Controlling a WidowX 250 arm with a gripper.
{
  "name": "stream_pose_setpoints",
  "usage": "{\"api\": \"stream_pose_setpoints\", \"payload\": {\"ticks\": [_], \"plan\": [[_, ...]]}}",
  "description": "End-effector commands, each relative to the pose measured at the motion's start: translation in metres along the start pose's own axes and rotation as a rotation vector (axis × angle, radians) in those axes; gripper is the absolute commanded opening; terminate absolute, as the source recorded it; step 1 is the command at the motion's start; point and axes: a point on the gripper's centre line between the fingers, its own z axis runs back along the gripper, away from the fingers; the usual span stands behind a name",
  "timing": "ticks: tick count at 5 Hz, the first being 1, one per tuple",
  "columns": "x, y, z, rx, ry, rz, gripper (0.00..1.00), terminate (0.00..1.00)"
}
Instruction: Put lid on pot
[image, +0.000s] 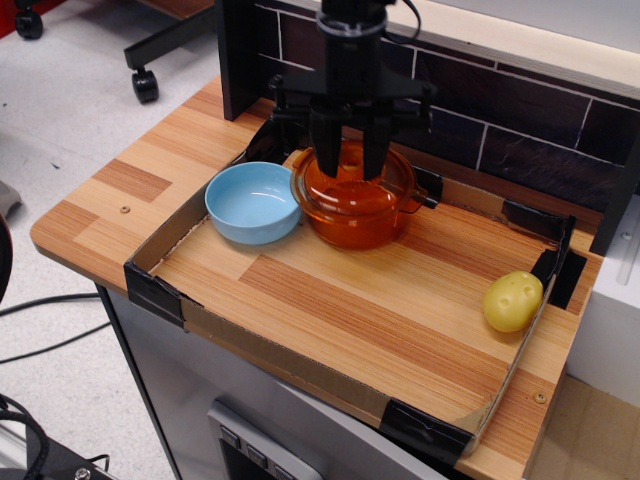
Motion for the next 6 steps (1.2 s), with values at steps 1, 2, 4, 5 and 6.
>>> {"api": "stream_pose_setpoints", "payload": {"ticks": [1, 2, 4, 5, 6], "plan": [[0.016, 0.001, 0.008, -0.012, -0.032, 0.029, 0.00, 0.00], [0.015, -0.008, 0.002, -0.002, -0.025, 0.035, 0.00, 0.00], [0.021, -0.017, 0.000, 0.010, -0.019, 0.067, 0.00, 0.00], [0.025, -0.018, -0.002, 0.022, -0.023, 0.071, 0.00, 0.00], [0.029, -0.013, -0.002, 0.013, -0.016, 0.074, 0.00, 0.00]]}}
